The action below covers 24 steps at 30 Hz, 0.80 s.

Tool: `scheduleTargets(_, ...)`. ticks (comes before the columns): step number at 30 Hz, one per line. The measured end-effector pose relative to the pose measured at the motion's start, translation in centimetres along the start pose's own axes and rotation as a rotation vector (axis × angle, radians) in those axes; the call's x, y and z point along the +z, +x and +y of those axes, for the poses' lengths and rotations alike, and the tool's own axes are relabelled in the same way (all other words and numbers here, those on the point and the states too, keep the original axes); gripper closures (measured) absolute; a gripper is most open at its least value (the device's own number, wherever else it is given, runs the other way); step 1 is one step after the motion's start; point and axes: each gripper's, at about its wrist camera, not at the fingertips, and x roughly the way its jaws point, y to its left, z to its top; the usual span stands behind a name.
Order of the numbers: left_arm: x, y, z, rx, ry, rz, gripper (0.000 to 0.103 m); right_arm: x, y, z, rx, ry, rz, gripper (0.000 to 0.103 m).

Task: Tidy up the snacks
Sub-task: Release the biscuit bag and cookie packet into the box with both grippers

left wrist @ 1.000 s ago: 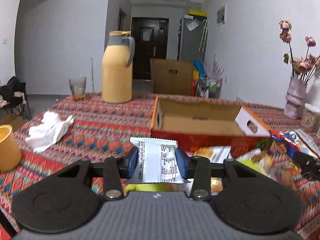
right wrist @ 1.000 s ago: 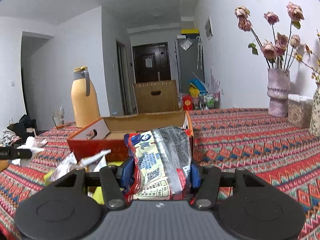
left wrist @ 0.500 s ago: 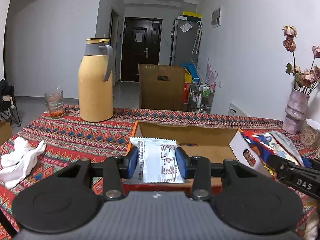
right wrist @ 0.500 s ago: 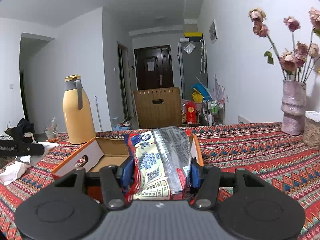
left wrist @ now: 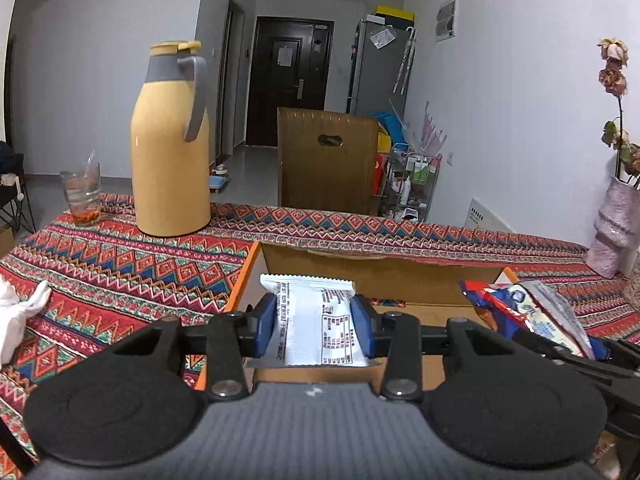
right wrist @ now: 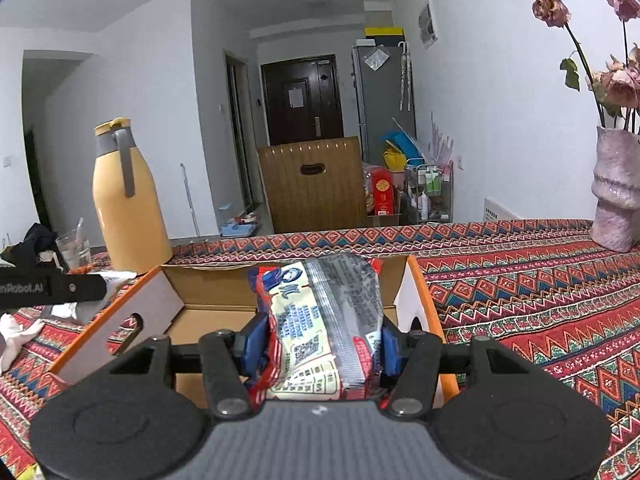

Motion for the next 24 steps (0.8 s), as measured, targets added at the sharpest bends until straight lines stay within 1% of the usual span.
scheduleTargets(4,-0.7,1.8,0.1,0.002,0.009,0.044,0.061,-0.4,0.7,-0.6,0.009,0.010,0.016,0.048)
scheduleTargets(7,-1.0,2.0,0.1,-0.002,0.010,0.054,0.061,-0.5,1.5,-0.7,0.008,0.015,0.039,0.048)
scheduleTargets(9,-1.1,1.8,0.2,-0.012,0.011,0.050,0.053,-0.7,1.9,-0.8,0.009,0.021,0.054,0.047)
scheduleTargets(10,-1.1,1.5,0.2,-0.016,0.012,0.039,0.041,-0.7,2.0,-0.9,0.004,0.025,0.059,0.043)
scheduleTargets(11,-1.2,1.1,0.2,-0.010,0.013,0.023,0.022,-0.8,1.9,-1.0,0.001,0.032,0.061,0.041)
scheduleTargets(12,-1.2,0.8,0.1,-0.001,0.013,0.006,0.013,-0.7,1.8,-1.1,-0.001,0.036,0.057,0.036)
scheduleTargets(13,-1.1,0.4,0.1,0.009,0.011,-0.012,0.002,-0.7,1.7,-1.2,0.002,0.040,0.052,0.024)
scheduleTargets(14,-1.1,0.0,0.1,0.009,0.007,-0.029,0.000,-0.7,1.4,-1.3,0.007,0.048,0.045,0.017)
scheduleTargets(15,-1.1,-0.3,0.2,0.001,0.002,-0.035,0.000,-0.7,1.0,-1.5,0.008,0.054,0.034,0.007)
scheduleTargets(16,-1.1,-0.5,0.3,-0.007,-0.003,-0.036,0.000,-0.7,0.6,-1.6,0.006,0.057,0.021,0.001)
scheduleTargets(18,-1.0,-0.8,0.3,-0.009,-0.010,-0.034,0.000,-0.7,0.0,-1.7,0.005,0.063,0.003,0.000)
scheduleTargets(24,-0.8,-1.3,0.3,-0.012,-0.015,-0.026,0.000,-0.6,-0.9,-1.8,0.015,0.070,-0.007,0.000)
